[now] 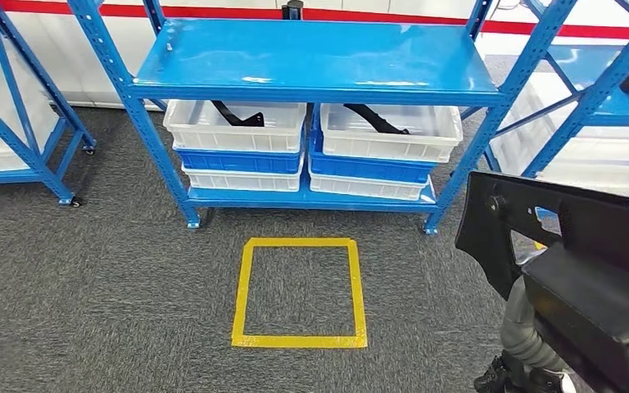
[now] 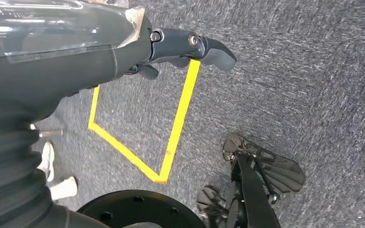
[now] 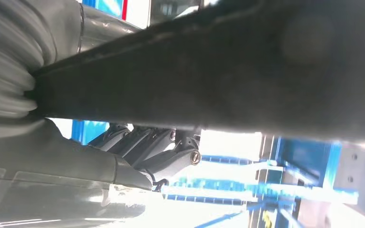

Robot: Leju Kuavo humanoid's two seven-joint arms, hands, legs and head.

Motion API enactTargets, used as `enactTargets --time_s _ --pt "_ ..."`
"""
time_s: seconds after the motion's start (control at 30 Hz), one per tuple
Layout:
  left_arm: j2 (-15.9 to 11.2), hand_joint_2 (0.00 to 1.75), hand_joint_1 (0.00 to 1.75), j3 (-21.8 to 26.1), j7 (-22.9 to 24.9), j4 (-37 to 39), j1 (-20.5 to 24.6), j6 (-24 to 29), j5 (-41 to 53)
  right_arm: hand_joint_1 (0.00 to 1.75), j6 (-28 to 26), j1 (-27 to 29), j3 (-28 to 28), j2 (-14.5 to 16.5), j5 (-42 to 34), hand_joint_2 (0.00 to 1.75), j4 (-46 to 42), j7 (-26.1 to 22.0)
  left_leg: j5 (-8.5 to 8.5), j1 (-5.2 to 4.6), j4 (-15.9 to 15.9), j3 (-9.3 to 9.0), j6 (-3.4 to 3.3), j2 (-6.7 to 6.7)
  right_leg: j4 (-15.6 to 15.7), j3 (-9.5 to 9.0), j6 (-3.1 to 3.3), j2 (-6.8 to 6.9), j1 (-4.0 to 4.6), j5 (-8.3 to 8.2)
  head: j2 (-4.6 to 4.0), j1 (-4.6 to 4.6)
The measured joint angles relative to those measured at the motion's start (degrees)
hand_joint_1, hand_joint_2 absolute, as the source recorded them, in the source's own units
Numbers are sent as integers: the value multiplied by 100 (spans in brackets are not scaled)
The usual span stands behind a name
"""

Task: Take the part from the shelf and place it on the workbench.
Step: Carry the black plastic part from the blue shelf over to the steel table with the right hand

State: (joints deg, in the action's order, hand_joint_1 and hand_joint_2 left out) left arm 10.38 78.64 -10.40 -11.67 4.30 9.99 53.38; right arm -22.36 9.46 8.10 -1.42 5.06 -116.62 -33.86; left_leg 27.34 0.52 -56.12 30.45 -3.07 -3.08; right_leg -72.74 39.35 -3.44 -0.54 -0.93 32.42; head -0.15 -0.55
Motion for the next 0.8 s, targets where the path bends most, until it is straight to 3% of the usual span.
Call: enactTargets --time_s 0.07,0.1,0.17,0.23,0.27,0.33,0.4,0.43,0.47,0.5,0.57,0.6,0.67,0.7,0.77,0.8 --pt "6 175 0 0 1 0 6 4 -7 175 45 -7 -12 1 -24 175 14 -13 -22 0 -7 11 30 -136 743 -499 -119 156 -28 -230 0 -3" --pt "8 175 0 0 2 -2 10 11 -11 175 64 -21 -13 2 -33 175 20 -18 -23 -14 -17 12 55 -196 1176 -764 -139 283 -24 -340 0 -5" --pt "12 175 0 0 2 -5 22 38 -18 175 92 -54 -14 12 -51 175 34 -23 -29 -45 -36 9 113 -294 1641 -1015 -68 428 3 -458 0 9" --pt "16 175 0 1 6 -7 39 63 -23 175 108 -70 -25 22 -66 175 51 -26 -40 -47 -36 4 173 -396 1664 -966 57 336 23 -488 0 26" --pt "18 175 0 1 8 -7 51 70 -25 175 111 -69 -31 27 -70 175 57 -25 -21 -30 -54 10 207 -385 1667 -949 105 281 1 -506 0 28" --pt "20 175 0 0 9 -7 62 70 -29 175 116 -85 -39 41 -69 175 63 -27 220 4 -356 138 263 -122 1677 -934 210 167 -45 -564 0 43" --pt "21 175 0 0 9 -7 57 70 -29 175 117 -99 -43 58 -68 175 73 -28 653 18 -1103 465 288 212 1673 -893 286 49 -45 -613 0 64" --pt "22 175 0 0 10 -7 51 70 -29 175 119 -101 -44 64 -68 175 81 -28 811 18 -1481 636 290 274 1668 -869 303 -18 -33 -626 0 70" --pt "22 175 0 1 11 -7 46 70 -30 175 120 -100 -44 70 -69 175 91 -28 860 18 -1709 739 287 300 1659 -851 310 -93 -21 -634 0 72" --pt "22 175 0 1 11 -7 43 70 -30 175 121 -101 -45 74 -70 175 103 -28 794 18 -1724 742 276 313 1647 -841 312 -172 -12 -638 0 72" --pt "21 175 0 2 11 -7 42 72 -31 175 128 -107 -45 83 -71 175 124 -29 420 19 -1150 454 235 393 1621 -837 307 -326 -5 -640 0 72" --pt "17 175 0 2 10 -7 42 77 -31 175 133 -118 -45 86 -72 175 133 -31 253 23 -765 265 208 533 1606 -831 302 -393 -3 -641 0 72" --pt "10 175 0 1 5 -8 42 85 -31 175 145 -166 -48 89 -73 175 158 -42 96 29 -251 34 176 762 1567 -781 261 -523 18 -651 0 66" --pt "6 175 0 1 2 -9 44 88 -30 175 150 -188 -49 89 -74 175 172 -50 99 21 -180 12 164 804 1559 -745 226 -586 16 -666 0 65" --pt "8 175 0 0 -5 -8 50 87 -27 175 156 -212 -52 86 -78 175 202 -68 68 4 -142 19 120 676 1563 -662 147 -697 7 -704 0 66" --pt "12 175 0 0 -9 -9 55 87 -22 175 153 -218 -55 83 -80 175 216 -80 42 9 -117 19 84 602 1525 -611 125 -640 13 -690 0 61"
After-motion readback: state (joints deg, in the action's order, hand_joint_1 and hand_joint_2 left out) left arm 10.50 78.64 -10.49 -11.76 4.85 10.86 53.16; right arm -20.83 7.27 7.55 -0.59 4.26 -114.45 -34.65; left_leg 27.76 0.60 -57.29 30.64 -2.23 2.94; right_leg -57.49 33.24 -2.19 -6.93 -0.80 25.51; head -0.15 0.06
